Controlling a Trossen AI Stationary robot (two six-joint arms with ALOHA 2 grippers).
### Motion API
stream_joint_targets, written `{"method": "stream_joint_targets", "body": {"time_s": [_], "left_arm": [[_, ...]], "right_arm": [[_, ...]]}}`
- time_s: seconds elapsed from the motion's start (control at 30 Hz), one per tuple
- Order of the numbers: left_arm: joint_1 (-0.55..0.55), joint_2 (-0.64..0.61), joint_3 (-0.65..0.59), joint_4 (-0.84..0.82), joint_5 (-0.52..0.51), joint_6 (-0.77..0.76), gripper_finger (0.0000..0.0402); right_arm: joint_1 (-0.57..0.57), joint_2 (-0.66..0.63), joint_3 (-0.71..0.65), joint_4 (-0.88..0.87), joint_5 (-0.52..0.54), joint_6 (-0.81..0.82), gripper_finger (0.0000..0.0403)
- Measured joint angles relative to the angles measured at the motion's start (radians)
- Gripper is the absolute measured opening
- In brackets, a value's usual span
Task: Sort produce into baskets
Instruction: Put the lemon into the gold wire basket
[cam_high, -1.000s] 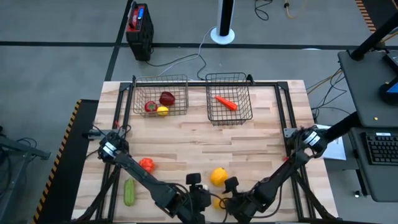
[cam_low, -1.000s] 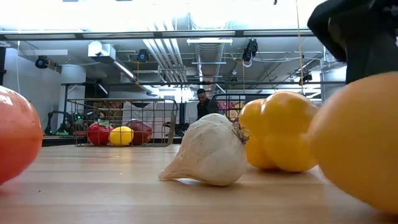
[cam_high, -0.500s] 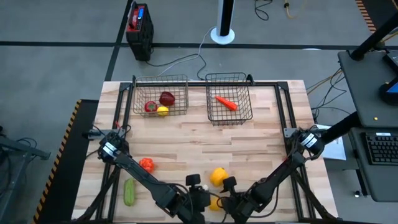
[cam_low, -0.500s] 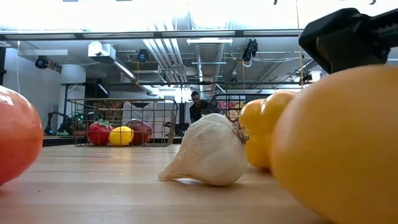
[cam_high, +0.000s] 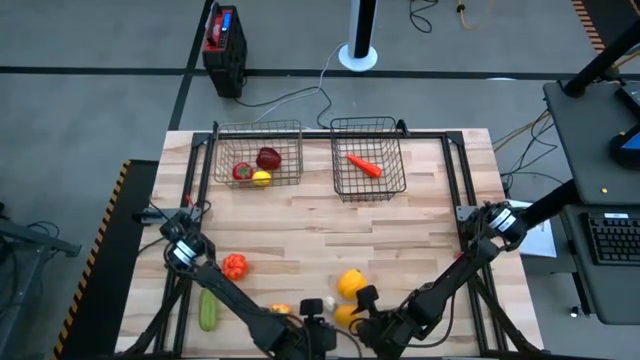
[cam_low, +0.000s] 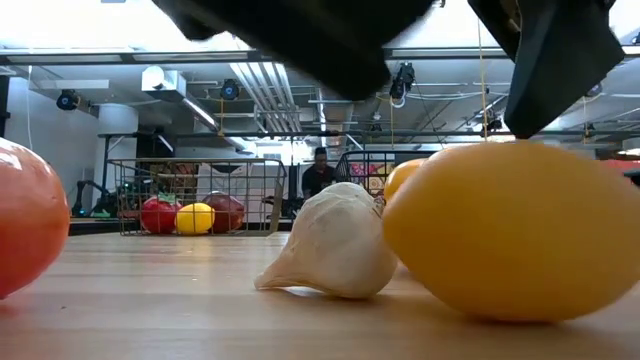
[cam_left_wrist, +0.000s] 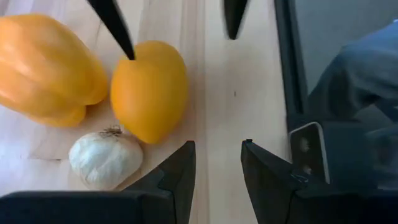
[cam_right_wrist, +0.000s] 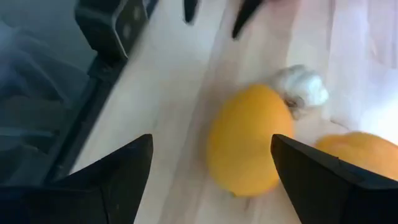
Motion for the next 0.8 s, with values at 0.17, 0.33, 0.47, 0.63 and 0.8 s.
{"method": "stream_joint_targets", "body": {"time_s": [0.17,0.33,0.47,0.63,0.8], "left_arm": [[0.013,0.016,-0.001,0.007,-0.005,0.003,0.0114],[0.016,0.016,-0.002,0.012,-0.039,0.007,0.0114],[0.016,0.016,-0.002,0.011,-0.039,0.007,0.0114],[0.016,0.016,-0.003,0.014,-0.038,0.006,0.0114],[0.016,0.016,-0.003,0.015,-0.052,0.007,0.0114]], "right_arm": [[-0.008,0.0,-0.002,0.026,0.032,-0.02,0.033],[-0.031,0.008,-0.006,0.027,0.069,-0.029,0.0329],[-0.049,0.048,-0.006,0.031,0.071,-0.029,0.0331],[-0.055,0.101,-0.007,0.032,0.068,0.002,0.0328],[-0.059,0.125,-0.007,0.042,0.075,0.013,0.0315]]}}
